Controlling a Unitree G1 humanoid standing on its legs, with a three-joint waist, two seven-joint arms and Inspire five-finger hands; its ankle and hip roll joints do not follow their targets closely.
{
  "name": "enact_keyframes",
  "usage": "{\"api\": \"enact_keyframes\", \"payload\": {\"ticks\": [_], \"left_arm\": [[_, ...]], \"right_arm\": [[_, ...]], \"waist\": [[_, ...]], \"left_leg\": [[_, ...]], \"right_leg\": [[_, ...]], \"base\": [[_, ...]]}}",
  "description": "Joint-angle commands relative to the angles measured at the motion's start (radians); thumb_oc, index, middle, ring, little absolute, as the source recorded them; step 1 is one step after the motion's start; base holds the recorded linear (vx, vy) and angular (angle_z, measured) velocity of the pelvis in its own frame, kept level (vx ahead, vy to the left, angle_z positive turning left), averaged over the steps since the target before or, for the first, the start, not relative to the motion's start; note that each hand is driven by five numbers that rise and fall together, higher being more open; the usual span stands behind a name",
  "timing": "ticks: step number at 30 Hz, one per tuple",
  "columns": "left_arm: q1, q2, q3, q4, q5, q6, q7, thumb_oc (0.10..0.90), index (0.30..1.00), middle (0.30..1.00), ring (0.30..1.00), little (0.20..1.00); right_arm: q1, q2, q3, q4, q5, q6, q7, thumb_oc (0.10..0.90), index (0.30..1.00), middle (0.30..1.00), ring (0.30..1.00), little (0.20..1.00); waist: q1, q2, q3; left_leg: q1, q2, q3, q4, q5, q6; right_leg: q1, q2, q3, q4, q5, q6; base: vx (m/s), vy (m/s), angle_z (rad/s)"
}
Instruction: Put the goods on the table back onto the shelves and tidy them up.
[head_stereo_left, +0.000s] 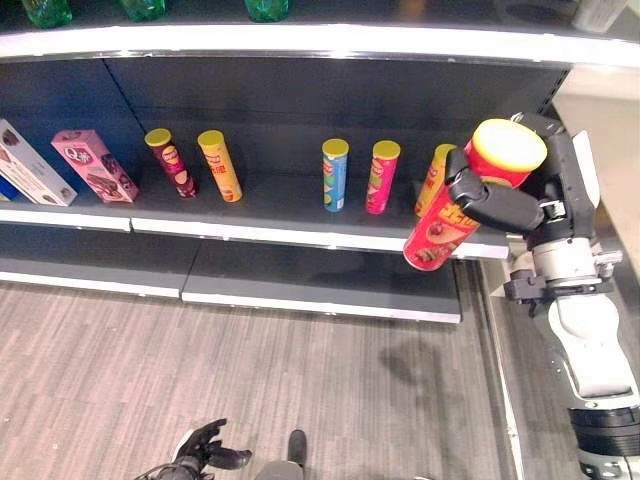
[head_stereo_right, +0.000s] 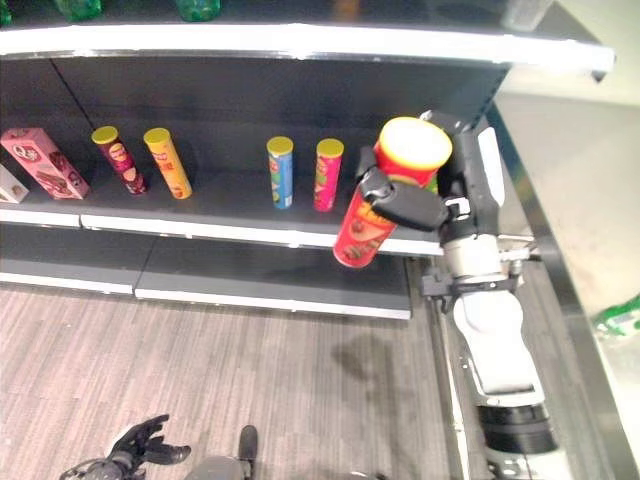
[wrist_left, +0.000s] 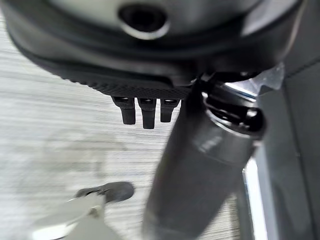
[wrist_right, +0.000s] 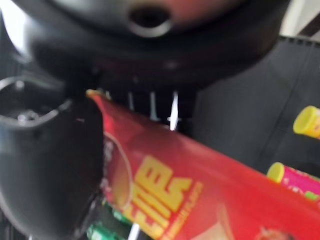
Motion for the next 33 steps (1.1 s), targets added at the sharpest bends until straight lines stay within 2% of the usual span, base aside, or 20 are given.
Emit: {"api": "enact_keyframes", "payload": {"ticks": [1,4,8,10,13,14,15,16,18,20,21,22,24,25,27,28,29,30,31,33], "left_arm": [[0.006,0.003,-0.038,-0.043,-0.014,-0.033,-0.014,0.8,0.9,0.9,0.9,0.9],[0.022,-0.017,-0.038,-0.058,-0.031,-0.033,-0.013,0.8,0.9,0.9,0.9,0.9],[0.018,-0.027,-0.058,-0.097,-0.044,-0.031,-0.016,0.8,0.9,0.9,0.9,0.9],[0.02,-0.031,-0.061,-0.101,-0.044,-0.03,-0.016,0.8,0.9,0.9,0.9,0.9],[0.014,-0.015,-0.069,-0.101,-0.043,-0.039,0.007,0.8,0.9,0.9,0.9,0.9],[0.014,-0.015,-0.069,-0.101,-0.043,-0.039,0.007,0.8,0.9,0.9,0.9,0.9],[0.01,-0.01,-0.077,-0.103,-0.035,-0.041,0.013,0.8,0.9,0.9,0.9,0.9],[0.011,-0.011,-0.077,-0.103,-0.035,-0.041,0.014,0.8,0.9,0.9,0.9,0.9],[0.011,-0.012,-0.09,-0.09,0.006,-0.041,0.013,0.8,0.9,0.9,0.9,0.9],[0.008,0.001,-0.098,-0.092,0.027,-0.046,0.011,0.8,0.9,0.9,0.9,0.9],[0.008,0.001,-0.098,-0.093,0.027,-0.046,0.011,0.8,0.9,0.9,0.9,0.9],[0.007,0.028,-0.084,-0.087,0.04,-0.047,0.02,0.8,0.9,0.9,0.9,0.9],[0.01,0.041,-0.065,-0.08,0.029,-0.04,0.025,0.8,0.9,0.9,0.9,0.9],[0.013,0.048,-0.055,-0.079,0.028,-0.042,0.029,0.8,0.9,0.9,0.9,0.9],[0.011,0.051,-0.05,-0.071,0.02,-0.039,0.031,0.8,0.9,0.9,0.9,0.9],[0.005,0.043,-0.05,-0.072,0.003,-0.038,0.034,0.8,0.9,0.9,0.9,0.9],[0.003,0.038,-0.052,-0.076,-0.003,-0.039,0.033,0.8,0.9,0.9,0.9,0.9],[-0.013,0.036,-0.061,-0.077,0.0,-0.036,0.037,0.8,0.9,0.9,0.9,0.9],[-0.013,0.043,-0.066,-0.103,0.004,-0.042,0.036,0.8,0.9,0.9,0.9,0.9],[0.0,0.017,-0.075,-0.116,-0.012,-0.041,0.034,0.8,0.9,0.9,0.9,0.9]], "right_arm": [[-0.113,-0.055,-0.069,-0.143,0.006,-0.096,0.0,0.4,0.3,0.3,0.3,0.3],[-0.109,-0.042,-0.04,-0.139,0.017,-0.101,0.008,0.4,0.3,0.3,0.3,0.3],[-0.089,-0.045,-0.017,-0.141,0.008,-0.092,0.031,0.4,0.3,0.3,0.3,0.3],[-0.08,-0.037,-0.006,-0.144,0.002,-0.085,0.039,0.4,0.3,0.3,0.3,0.3],[-0.086,-0.023,0.032,-0.119,-0.074,-0.086,0.009,0.4,0.3,0.3,0.3,0.3],[-0.086,-0.023,0.032,-0.119,-0.074,-0.086,0.009,0.4,0.3,0.3,0.3,0.3],[-0.081,-0.024,0.032,-0.116,-0.114,-0.081,-0.009,0.4,0.3,0.3,0.3,0.3],[-0.08,-0.025,0.033,-0.116,-0.115,-0.081,-0.01,0.4,0.3,0.3,0.3,0.3],[-0.068,-0.01,0.023,-0.138,-0.181,-0.063,-0.017,0.4,0.3,0.3,0.3,0.3],[-0.069,0.006,0.016,-0.153,-0.21,-0.057,-0.026,0.4,0.3,0.3,0.3,0.3],[-0.069,0.007,0.016,-0.153,-0.211,-0.057,-0.026,0.4,0.3,0.3,0.3,0.3],[-0.113,0.042,0.052,-0.148,-0.239,-0.046,-0.035,0.4,0.3,0.3,0.3,0.3],[-0.142,0.055,0.079,-0.145,-0.248,-0.04,-0.038,0.4,0.3,0.3,0.3,0.3],[-0.143,0.06,0.086,-0.139,-0.242,-0.039,-0.035,0.4,0.3,0.3,0.3,0.3],[-0.147,0.056,0.091,-0.13,-0.241,-0.039,-0.039,0.4,0.3,0.3,0.3,0.3],[-0.187,0.063,0.116,-0.119,-0.226,-0.041,-0.047,0.4,0.3,0.3,0.3,0.3],[-0.197,0.065,0.126,-0.112,-0.224,-0.043,-0.048,0.4,0.3,0.3,0.3,0.3],[-0.209,0.052,0.129,-0.093,-0.238,-0.051,-0.065,0.4,0.3,0.3,0.3,0.3],[-0.204,0.048,0.126,-0.092,-0.234,-0.046,-0.064,0.4,0.3,0.3,0.3,0.3],[-0.218,0.049,0.135,-0.089,-0.28,-0.038,-0.092,0.4,0.3,0.3,0.3,0.3]], "waist": [[-0.016,-0.044,-0.063],[-0.011,-0.046,-0.066],[-0.01,-0.048,-0.016],[-0.013,-0.046,-0.018],[-0.011,-0.034,-0.03],[-0.011,-0.034,-0.03],[-0.017,-0.009,-0.043],[-0.018,-0.008,-0.045],[-0.019,0.041,-0.085],[-0.019,0.039,-0.093],[-0.018,0.038,-0.093],[-0.007,0.033,-0.087],[0.004,0.032,-0.072],[0.01,0.032,-0.067],[-0.005,0.032,-0.045],[0.002,0.036,-0.028],[-0.003,0.036,-0.02],[-0.024,0.032,0.004],[-0.02,0.023,0.003],[-0.011,0.021,0.002]], "left_leg": [[0.011,-0.089,-0.022,-0.011,-0.113,-0.069],[0.013,-0.095,-0.034,-0.008,-0.113,-0.063],[-0.095,-0.079,-0.032,0.192,-0.156,-0.083],[-0.116,-0.023,-0.024,0.171,-0.134,-0.098],[-0.171,0.18,-0.055,0.022,0.017,-0.161],[-0.169,0.181,-0.054,0.02,0.019,-0.161],[-0.186,0.211,-0.039,-0.01,0.045,-0.188],[-0.187,0.212,-0.039,-0.01,0.045,-0.188],[-0.166,0.183,-0.021,-0.011,0.027,-0.215],[-0.145,0.13,-0.001,-0.005,0.004,-0.197],[-0.144,0.128,0.0,-0.005,0.004,-0.196],[-0.106,0.055,0.053,-0.001,-0.043,-0.144],[-0.086,0.035,0.089,-0.008,-0.059,-0.121],[-0.086,0.026,0.098,-0.009,-0.065,-0.109],[-0.073,0.012,0.096,-0.011,-0.073,-0.094],[-0.075,0.0,0.108,-0.011,-0.074,-0.087],[-0.074,-0.002,0.108,-0.011,-0.079,-0.087],[-0.068,-0.005,0.095,-0.011,-0.089,-0.086],[-0.075,-0.016,0.076,-0.011,-0.085,-0.085],[-0.083,-0.017,0.054,-0.011,-0.075,-0.088]], "right_leg": [[0.061,0.03,0.057,-0.178,0.065,0.011],[0.092,0.029,0.056,-0.226,0.088,0.007],[0.134,-0.009,0.02,-0.25,0.082,0.007],[0.142,-0.033,0.014,-0.255,0.074,0.018],[0.131,-0.108,0.037,-0.244,0.021,0.058],[0.131,-0.108,0.038,-0.243,0.02,0.058],[0.154,-0.138,0.04,-0.254,0.016,0.08],[0.154,-0.137,0.039,-0.256,0.017,0.08],[0.197,-0.195,0.029,-0.278,0.045,0.109],[0.203,-0.261,0.028,-0.268,0.075,0.132],[0.203,-0.263,0.029,-0.268,0.075,0.132],[0.154,-0.34,0.035,-0.202,0.129,0.138],[0.111,-0.366,0.0,-0.15,0.175,0.127],[0.1,-0.365,-0.01,-0.136,0.174,0.126],[0.061,-0.3,0.039,-0.093,0.155,0.106],[0.03,-0.233,-0.007,-0.144,0.15,0.095],[0.007,-0.209,-0.023,-0.162,0.157,0.092],[-0.032,-0.152,0.046,-0.21,0.152,0.089],[-0.012,-0.147,0.094,-0.264,0.164,0.101],[-0.002,-0.135,0.102,-0.292,0.194,0.092]], "base": [[0.12,0.025,0.83],[0.07,-0.018,0.18],[0.02,0.05,0.36],[0.08,0.26,0.59],[0.18,0.394,0.19],[0.29,0.532,-0.18],[0.15,0.276,-0.16],[0.27,0.484,-0.06],[0.33,0.539,0.01],[0.24,0.416,-0.19],[0.17,0.568,-0.02],[0.13,0.522,0.04],[0.08,0.432,-0.56],[0.01,0.216,-0.7],[0.03,0.19,0.02],[0.02,0.125,0.29],[0.05,0.041,-0.06],[0.09,-0.046,-0.19],[0.12,-0.093,-0.06],[0.11,-0.127,0.16]]}}
